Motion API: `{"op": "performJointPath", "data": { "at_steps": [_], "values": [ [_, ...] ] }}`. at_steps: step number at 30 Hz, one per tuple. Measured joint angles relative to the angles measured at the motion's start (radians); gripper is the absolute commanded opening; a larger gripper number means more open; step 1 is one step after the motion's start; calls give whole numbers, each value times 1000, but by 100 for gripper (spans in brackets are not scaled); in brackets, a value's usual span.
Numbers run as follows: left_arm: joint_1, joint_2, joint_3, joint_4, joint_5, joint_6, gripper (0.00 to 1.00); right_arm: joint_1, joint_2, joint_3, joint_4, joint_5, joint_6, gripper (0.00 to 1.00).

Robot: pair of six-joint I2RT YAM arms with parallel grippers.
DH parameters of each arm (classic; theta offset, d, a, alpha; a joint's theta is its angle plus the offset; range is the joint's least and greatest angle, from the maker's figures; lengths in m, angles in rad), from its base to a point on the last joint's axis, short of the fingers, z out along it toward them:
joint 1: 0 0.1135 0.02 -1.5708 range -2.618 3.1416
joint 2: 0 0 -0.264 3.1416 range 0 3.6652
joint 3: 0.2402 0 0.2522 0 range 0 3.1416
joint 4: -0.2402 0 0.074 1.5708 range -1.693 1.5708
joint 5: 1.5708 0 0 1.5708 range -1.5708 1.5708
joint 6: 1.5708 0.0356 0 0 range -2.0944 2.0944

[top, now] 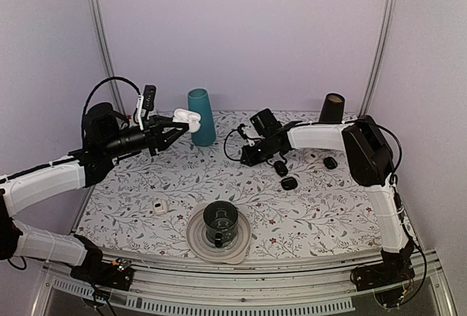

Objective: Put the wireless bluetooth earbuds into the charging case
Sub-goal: Move the left earbud to the center of the board.

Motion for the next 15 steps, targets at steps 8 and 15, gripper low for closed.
{"op": "performJointPath", "data": {
  "at_steps": [8,15],
  "values": [
    [0,0,0,0,0,0,0,-8,0,-2,-1,11,5,18],
    [1,0,0,0,0,0,0,-13,0,-2,-1,11,15,18]
  ]
}}
